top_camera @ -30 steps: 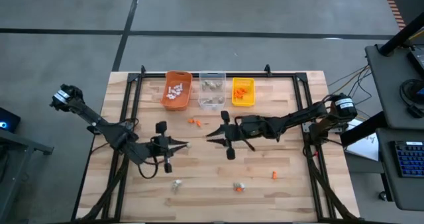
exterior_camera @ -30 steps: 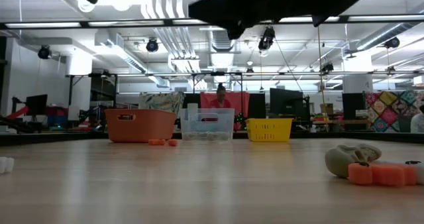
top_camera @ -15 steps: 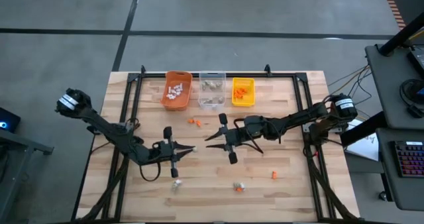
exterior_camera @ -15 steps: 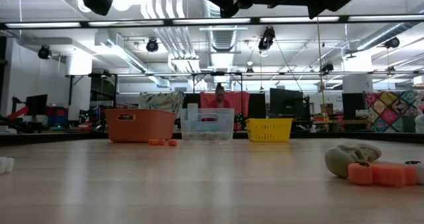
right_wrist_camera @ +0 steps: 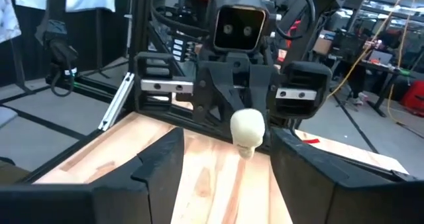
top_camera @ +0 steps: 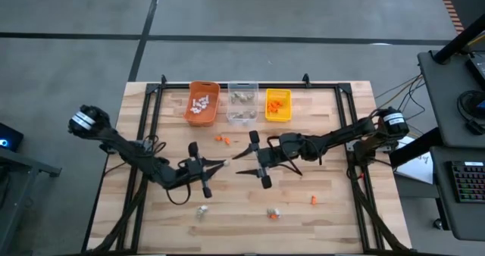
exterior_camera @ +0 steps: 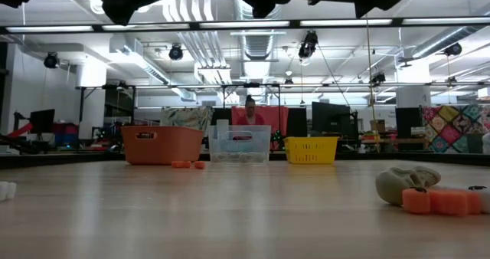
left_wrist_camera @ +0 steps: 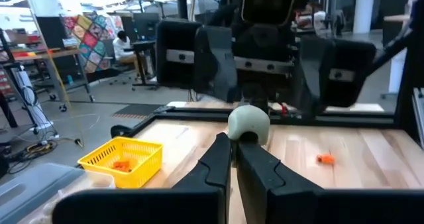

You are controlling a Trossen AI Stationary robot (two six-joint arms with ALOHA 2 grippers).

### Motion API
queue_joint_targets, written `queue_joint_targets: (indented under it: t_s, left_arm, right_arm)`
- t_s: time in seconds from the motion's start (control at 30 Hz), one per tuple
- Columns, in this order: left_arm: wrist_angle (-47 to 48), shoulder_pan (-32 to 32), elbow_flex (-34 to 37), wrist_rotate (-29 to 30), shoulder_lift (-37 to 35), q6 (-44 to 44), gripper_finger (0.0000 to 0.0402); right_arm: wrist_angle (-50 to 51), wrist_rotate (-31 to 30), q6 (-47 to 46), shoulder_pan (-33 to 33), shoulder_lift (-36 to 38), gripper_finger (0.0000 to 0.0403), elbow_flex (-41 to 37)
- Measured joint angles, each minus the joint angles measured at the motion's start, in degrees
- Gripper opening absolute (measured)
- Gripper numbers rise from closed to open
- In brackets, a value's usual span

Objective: Sort Halloween decoration
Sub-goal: Put the gray skull toy into the transparent bin

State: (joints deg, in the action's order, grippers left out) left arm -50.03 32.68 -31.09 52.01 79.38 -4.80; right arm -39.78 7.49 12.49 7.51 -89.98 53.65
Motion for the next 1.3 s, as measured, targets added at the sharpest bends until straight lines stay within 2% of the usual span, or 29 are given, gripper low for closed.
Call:
queue_joint_targets:
  t_s: [0.2,0.37,0.7,0.9,1.2,1.3]
  left_arm:
    - [-7.3,-0.87,-0.04,0.0,3.08,-2.99,0.0]
    - [-11.41,-1.37,-0.07,0.08,5.59,-4.76,0.0]
    - [-11.74,-1.46,-0.07,0.09,5.7,-6.24,0.0]
    - [-11.44,-1.46,-0.04,0.09,5.7,-6.66,0.0]
    - [-11.27,-1.44,0.02,0.3,5.7,-6.62,0.0]
    - [-11.27,-1.44,0.02,0.57,5.7,-6.51,0.0]
  right_arm:
    - [0.14,-2.85,0.02,-0.02,-1.88,0.0208,1.73]
    - [0.22,-2.98,1.25,-0.02,-4.21,0.0205,4.0]
    - [0.49,-3.02,1.62,-0.02,-5.0,0.0193,4.77]
    - [0.47,-3.06,1.36,-0.3,-5.0,0.0157,4.77]
    - [0.47,-3.14,0.29,-0.81,-4.97,0.0075,4.81]
    - [0.52,-3.03,0.09,-0.9,-4.95,0.0063,4.81]
